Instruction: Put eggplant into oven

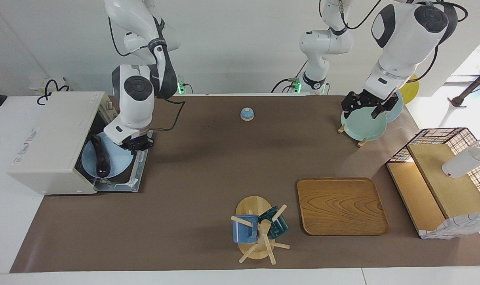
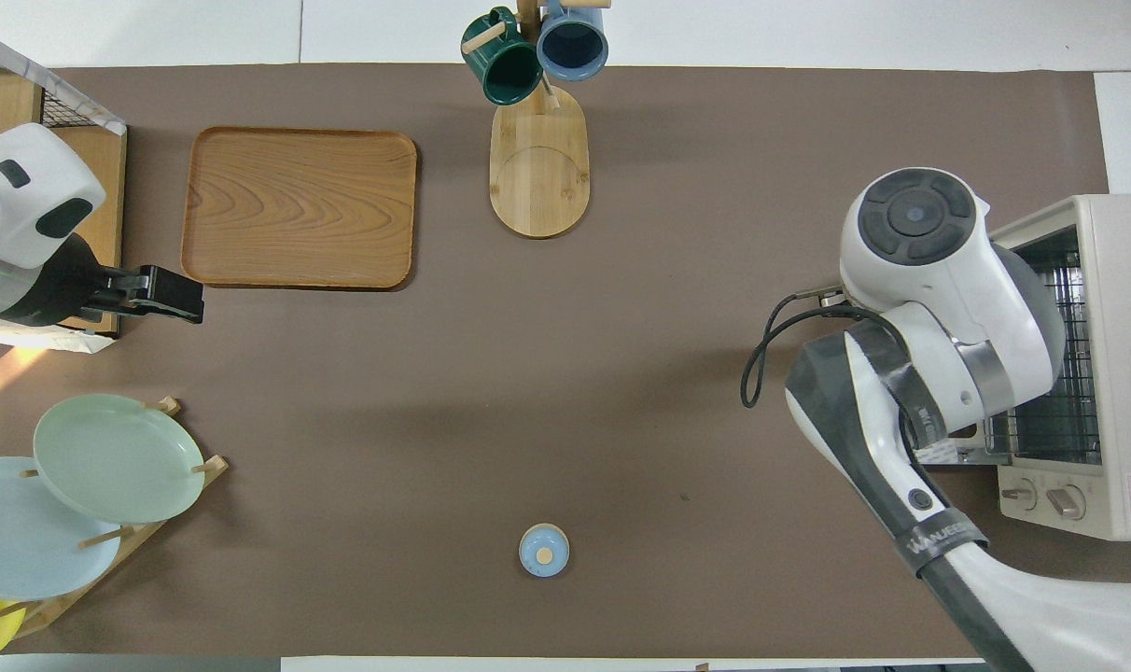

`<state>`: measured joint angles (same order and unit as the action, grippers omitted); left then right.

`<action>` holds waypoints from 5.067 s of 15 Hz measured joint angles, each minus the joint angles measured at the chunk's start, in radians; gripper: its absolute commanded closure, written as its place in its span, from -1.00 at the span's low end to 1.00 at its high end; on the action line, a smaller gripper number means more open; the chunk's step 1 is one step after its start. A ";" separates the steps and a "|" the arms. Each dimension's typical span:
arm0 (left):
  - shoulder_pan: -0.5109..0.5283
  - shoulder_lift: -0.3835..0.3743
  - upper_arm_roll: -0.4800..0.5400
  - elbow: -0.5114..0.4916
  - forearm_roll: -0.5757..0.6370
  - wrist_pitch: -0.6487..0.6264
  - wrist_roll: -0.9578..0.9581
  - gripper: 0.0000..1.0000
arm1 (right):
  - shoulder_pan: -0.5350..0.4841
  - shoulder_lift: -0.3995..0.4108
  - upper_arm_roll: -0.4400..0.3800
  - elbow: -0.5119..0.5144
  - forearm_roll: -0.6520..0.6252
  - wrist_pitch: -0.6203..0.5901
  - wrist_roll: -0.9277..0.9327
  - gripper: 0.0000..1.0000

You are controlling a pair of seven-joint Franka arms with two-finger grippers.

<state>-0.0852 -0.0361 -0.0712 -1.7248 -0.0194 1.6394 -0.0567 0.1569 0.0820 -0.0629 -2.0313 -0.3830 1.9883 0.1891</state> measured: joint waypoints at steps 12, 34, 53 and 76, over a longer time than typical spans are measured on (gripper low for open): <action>0.000 -0.022 0.000 0.000 0.000 -0.021 0.000 -1.00 | -0.152 -0.134 0.005 -0.235 0.003 0.212 -0.140 0.73; 0.000 -0.022 0.002 0.000 0.000 -0.021 -0.001 -1.00 | -0.031 0.044 0.030 -0.226 0.216 0.365 -0.080 1.00; 0.000 -0.022 0.003 0.000 0.000 -0.021 -0.001 -1.00 | -0.101 -0.016 0.022 0.106 0.046 -0.098 -0.386 1.00; 0.000 -0.022 0.003 0.000 0.000 -0.021 -0.001 -1.00 | -0.192 -0.119 0.019 -0.057 0.221 -0.004 -0.413 1.00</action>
<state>-0.0851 -0.0577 -0.0681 -1.7246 -0.0194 1.6182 -0.0579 -0.0346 -0.0370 -0.0439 -2.0883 -0.1621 1.9842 -0.2235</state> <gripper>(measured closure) 0.000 0.991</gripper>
